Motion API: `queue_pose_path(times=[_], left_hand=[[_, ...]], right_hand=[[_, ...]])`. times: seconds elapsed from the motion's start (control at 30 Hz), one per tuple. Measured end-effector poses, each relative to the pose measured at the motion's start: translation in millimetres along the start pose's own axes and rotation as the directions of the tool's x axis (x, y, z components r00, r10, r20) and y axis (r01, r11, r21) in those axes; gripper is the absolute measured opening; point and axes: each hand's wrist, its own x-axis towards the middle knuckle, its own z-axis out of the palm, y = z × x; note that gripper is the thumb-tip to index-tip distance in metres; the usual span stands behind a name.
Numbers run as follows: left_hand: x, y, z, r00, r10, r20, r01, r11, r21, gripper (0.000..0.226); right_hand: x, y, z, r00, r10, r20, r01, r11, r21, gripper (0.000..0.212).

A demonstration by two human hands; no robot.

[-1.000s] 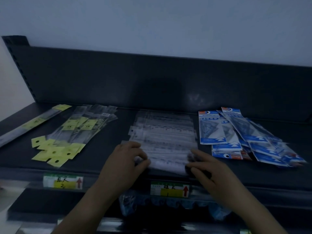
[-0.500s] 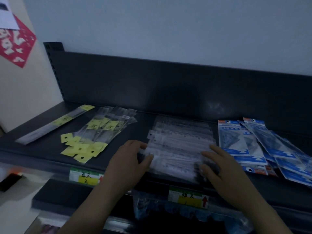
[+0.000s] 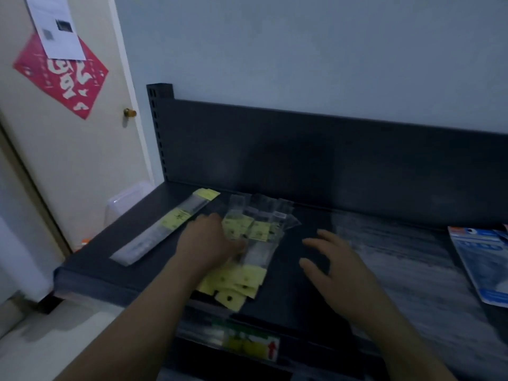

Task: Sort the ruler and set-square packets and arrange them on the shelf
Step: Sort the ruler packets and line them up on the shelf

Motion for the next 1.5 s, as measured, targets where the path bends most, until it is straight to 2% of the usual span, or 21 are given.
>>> queue_pose_path(times=[0.17, 0.27, 0.33, 0.4, 0.47, 0.53, 0.6, 0.67, 0.73, 0.83, 0.93, 1.0, 1.07, 1.13, 1.2, 1.23, 1.27, 1.33, 1.37, 1.43, 1.5], left_hand=[[40, -19, -12, 0.98, 0.082, 0.18, -0.048, 0.982, -0.185, 0.047], [56, -36, -14, 0.952, 0.145, 0.268, -0.047, 0.939, -0.341, 0.028], [60, -45, -16, 0.953, 0.169, 0.252, -0.047, 0.903, -0.428, 0.02], [61, -52, -23, 0.966, 0.194, 0.17, -0.083, 0.857, -0.509, 0.02], [57, -57, -34, 0.955, 0.267, 0.129, -0.15, 0.809, -0.569, 0.019], [51, -61, -48, 0.888, 0.404, 0.218, -0.2, 0.768, -0.609, 0.016], [47, -63, -62, 0.783, 0.494, 0.378, -0.128, 0.722, -0.68, 0.01], [48, -65, -71, 0.737, 0.534, 0.414, -0.157, 0.731, -0.665, 0.008], [57, -69, -71, 0.806, 0.515, 0.291, -0.274, 0.761, -0.587, 0.007], [70, -76, -67, 0.942, 0.333, -0.043, -0.31, 0.814, -0.492, 0.027], [66, -73, -61, 0.907, 0.158, -0.389, -0.369, 0.744, -0.558, 0.043], [54, -62, -55, 0.916, 0.081, -0.392, -0.335, 0.691, -0.64, 0.041], [46, -50, -44, 0.983, 0.102, -0.153, -0.183, 0.614, -0.768, 0.036], [43, -39, -35, 0.971, 0.22, 0.096, 0.006, 0.376, -0.927, 0.027], [43, -32, -35, 0.961, 0.236, 0.143, 0.099, 0.189, -0.977, 0.016], [44, -31, -37, 0.967, 0.213, 0.139, 0.108, 0.149, -0.983, 0.015], [46, -33, -40, 0.97, 0.196, 0.145, 0.121, 0.129, -0.984, 0.016], [50, -40, -45, 0.973, 0.163, 0.164, 0.129, 0.203, -0.971, 0.017], [53, -44, -44, 0.971, 0.155, 0.184, 0.13, 0.301, -0.945, 0.019], [58, -49, -38, 0.951, 0.171, 0.256, 0.124, 0.548, -0.827, 0.023], [60, -48, -26, 0.922, 0.25, 0.296, 0.01, 0.748, -0.664, 0.024]], right_hand=[[35, -38, 35, 0.998, 0.063, 0.023, -0.064, 0.997, 0.031, 0.044], [46, -54, 45, 0.994, 0.096, -0.052, -0.093, 0.994, 0.056, 0.031], [49, -61, 53, 0.989, 0.106, -0.105, -0.101, 0.994, 0.049, 0.021], [52, -65, 59, 0.979, 0.133, -0.157, -0.121, 0.989, 0.083, 0.016], [55, -74, 56, 0.956, 0.209, -0.206, -0.149, 0.95, 0.273, 0.011], [62, -83, 48, 0.921, 0.335, -0.2, -0.166, 0.799, 0.578, 0.024], [71, -84, 39, 0.875, 0.451, -0.177, -0.188, 0.652, 0.735, 0.045], [76, -82, 29, 0.873, 0.465, -0.146, -0.18, 0.587, 0.79, 0.023], [78, -76, 22, 0.878, 0.467, -0.109, -0.166, 0.508, 0.845, 0.004], [77, -68, 15, 0.816, 0.575, -0.05, -0.144, 0.286, 0.947, 0.005], [74, -67, 19, 0.803, 0.596, 0.03, -0.093, 0.076, 0.993, 0.005], [72, -72, 28, 0.825, 0.56, 0.074, -0.09, 0.0, 0.996, 0.005], [70, -81, 38, 0.847, 0.519, 0.115, -0.122, -0.021, 0.992, 0.008], [68, -90, 47, 0.876, 0.449, 0.179, -0.199, -0.001, 0.98, 0.016], [64, -95, 54, 0.891, 0.398, 0.219, -0.28, 0.102, 0.954, 0.016], [63, -94, 56, 0.893, 0.406, 0.197, -0.3, 0.209, 0.931, 0.012], [61, -92, 56, 0.892, 0.433, 0.127, -0.311, 0.386, 0.868, 0.008], [59, -79, 56, 0.881, 0.467, -0.077, -0.366, 0.775, 0.515, 0.008], [58, -75, 56, 0.888, 0.447, -0.108, -0.394, 0.86, 0.324, 0.014], [57, -73, 61, 0.898, 0.438, -0.042, -0.431, 0.894, 0.12, 0.029], [59, -76, 64, 0.887, 0.462, -0.018, -0.46, 0.886, 0.063, 0.036]])
